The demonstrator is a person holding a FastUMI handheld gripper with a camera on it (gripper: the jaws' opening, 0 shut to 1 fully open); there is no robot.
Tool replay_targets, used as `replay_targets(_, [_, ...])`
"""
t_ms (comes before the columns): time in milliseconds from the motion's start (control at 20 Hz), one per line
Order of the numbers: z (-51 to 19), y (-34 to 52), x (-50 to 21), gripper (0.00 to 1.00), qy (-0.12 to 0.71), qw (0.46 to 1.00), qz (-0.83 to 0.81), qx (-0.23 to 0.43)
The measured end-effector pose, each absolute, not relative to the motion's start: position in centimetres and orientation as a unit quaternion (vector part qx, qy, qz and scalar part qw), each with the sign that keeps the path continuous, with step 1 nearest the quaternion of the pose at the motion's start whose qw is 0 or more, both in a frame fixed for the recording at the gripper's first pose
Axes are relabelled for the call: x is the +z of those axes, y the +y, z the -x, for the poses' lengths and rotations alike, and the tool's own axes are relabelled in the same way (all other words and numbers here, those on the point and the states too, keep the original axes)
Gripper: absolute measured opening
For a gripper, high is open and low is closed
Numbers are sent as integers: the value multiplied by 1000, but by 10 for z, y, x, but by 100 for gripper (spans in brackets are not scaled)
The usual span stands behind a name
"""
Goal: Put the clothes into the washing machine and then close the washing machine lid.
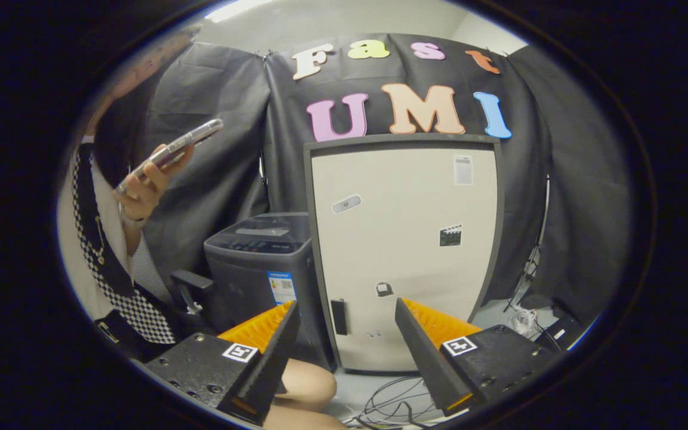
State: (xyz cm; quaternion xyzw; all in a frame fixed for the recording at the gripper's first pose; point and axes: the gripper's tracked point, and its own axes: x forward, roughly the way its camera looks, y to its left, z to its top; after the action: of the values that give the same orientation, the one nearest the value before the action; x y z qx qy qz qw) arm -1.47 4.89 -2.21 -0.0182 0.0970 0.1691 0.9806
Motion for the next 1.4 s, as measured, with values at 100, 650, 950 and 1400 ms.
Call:
replay_targets(100, [8, 49, -23, 97, 105, 978, 31, 176])
replay_targets(650, [-26, 45, -21, 98, 83, 982, 19, 171])
replay_targets(950, [-15, 42, -19, 97, 56, 988, 12, 141])
replay_targets(1400, [-8, 29, -3, 97, 4, 995, 4, 103])
